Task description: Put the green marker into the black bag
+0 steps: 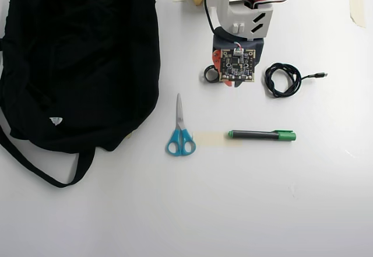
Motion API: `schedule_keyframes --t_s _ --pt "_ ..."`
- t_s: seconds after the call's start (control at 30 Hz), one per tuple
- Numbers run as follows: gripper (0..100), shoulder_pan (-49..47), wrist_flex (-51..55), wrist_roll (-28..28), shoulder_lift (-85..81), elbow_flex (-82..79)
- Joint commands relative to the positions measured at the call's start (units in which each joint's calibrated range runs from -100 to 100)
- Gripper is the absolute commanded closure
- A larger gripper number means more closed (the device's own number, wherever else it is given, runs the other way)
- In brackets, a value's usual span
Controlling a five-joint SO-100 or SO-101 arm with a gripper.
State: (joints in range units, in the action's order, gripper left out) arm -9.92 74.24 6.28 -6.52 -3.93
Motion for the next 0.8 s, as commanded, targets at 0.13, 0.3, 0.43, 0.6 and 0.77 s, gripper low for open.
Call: schedule_keyframes --t_s 0.13,0.3,0.43,0.6,0.77 --pt "98 -0.5 2.4 0.0 -1.7 2.8" --pt "98 -0.2 2.2 0.0 -1.8 2.8" --pt "98 -0.2 1.8 0.0 -1.8 2.8" --pt "98 -0.4 1.8 0.0 -1.8 2.8" --pt "98 -0.4 1.8 0.3 -1.8 3.4"
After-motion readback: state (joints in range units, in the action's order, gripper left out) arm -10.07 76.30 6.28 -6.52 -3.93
